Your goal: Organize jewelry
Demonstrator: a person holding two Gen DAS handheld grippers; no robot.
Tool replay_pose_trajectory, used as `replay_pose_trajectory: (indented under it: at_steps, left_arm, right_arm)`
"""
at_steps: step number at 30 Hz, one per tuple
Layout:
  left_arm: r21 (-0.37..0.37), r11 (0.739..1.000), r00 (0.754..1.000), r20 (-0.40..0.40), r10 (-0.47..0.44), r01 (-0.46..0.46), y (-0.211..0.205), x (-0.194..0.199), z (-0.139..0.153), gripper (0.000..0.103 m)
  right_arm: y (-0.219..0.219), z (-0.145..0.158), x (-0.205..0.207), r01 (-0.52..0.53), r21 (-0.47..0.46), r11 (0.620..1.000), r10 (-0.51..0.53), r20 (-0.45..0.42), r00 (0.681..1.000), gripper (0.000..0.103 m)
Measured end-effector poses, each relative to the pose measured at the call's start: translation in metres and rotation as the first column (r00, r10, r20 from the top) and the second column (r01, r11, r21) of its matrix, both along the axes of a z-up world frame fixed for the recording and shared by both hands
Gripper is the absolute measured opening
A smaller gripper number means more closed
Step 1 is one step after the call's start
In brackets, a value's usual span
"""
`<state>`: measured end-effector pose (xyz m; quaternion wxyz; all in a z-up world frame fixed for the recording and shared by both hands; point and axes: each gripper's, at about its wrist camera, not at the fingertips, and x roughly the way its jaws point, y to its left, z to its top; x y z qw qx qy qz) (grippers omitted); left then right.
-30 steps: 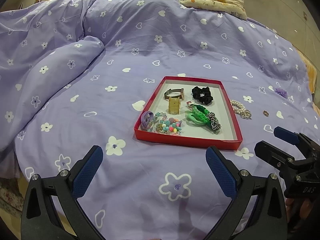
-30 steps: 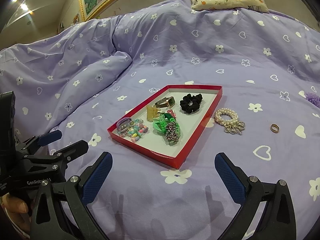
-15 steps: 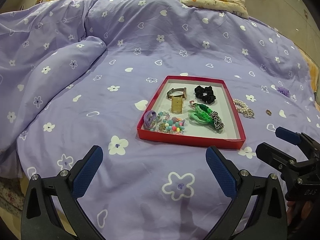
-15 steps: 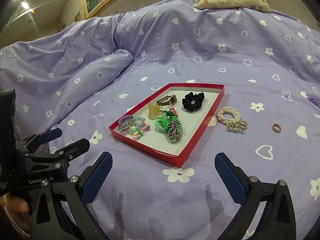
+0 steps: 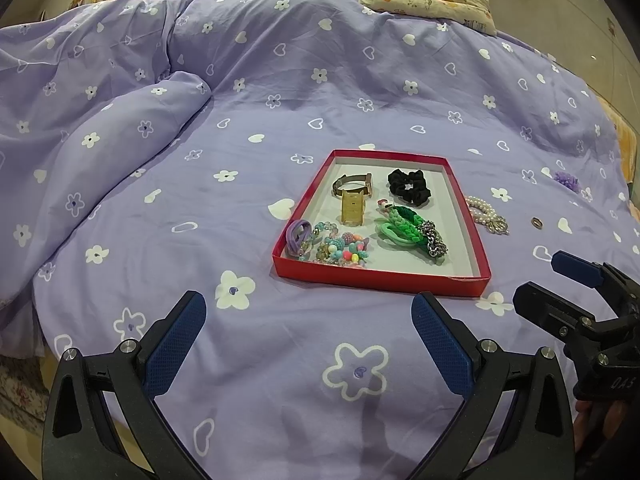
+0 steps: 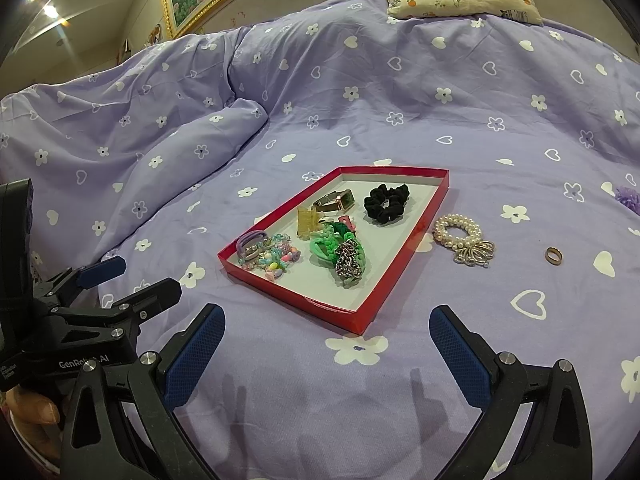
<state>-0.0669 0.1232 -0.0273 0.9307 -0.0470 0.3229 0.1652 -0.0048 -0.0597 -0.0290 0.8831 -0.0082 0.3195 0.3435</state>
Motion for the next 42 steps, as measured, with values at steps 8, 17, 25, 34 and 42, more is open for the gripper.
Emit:
replay_pose_trajectory:
  at_steps: [8, 17, 25, 34, 42]
  left_arm:
    - [-0.001, 1.0, 1.0, 0.0, -0.003, 0.003, -0.001, 0.0002, 0.0, 0.103]
    - [-0.001, 1.0, 1.0, -0.003, -0.006, 0.006, -0.0023, 0.0002, -0.0001, 0.103]
    - [-0.006, 1.0, 1.0, -0.006, -0.011, 0.011, -0.0019, 0.0018, -0.0012, 0.103]
    - [-0.006, 1.0, 1.0, -0.006, -0.014, 0.014, -0.0025, 0.002, -0.0009, 0.103]
    - [-0.005, 1.0, 1.0, -0.006, -0.017, 0.017, -0.0035, 0.0031, -0.0009, 0.103]
  right_arm:
    - [0.0, 0.0014, -0.0004, -0.002, 0.003, 1.0, 0.002, 0.002, 1.0, 0.103]
    - [-0.0006, 0.0022, -0.0004, -0.003, 0.004, 1.0, 0.003, 0.002, 1.0, 0.103]
    - [-0.0005, 0.0022, -0.0005, -0.004, 0.004, 1.0, 0.004, 0.002, 1.0, 0.103]
    - [-0.0001, 0.0024, -0.0006, -0.004, 0.004, 1.0, 0.004, 0.001, 1.0, 0.103]
    - [-0.0002, 0.0027, -0.0004, -0.006, 0.006, 1.0, 0.006, 0.001, 1.0, 0.103]
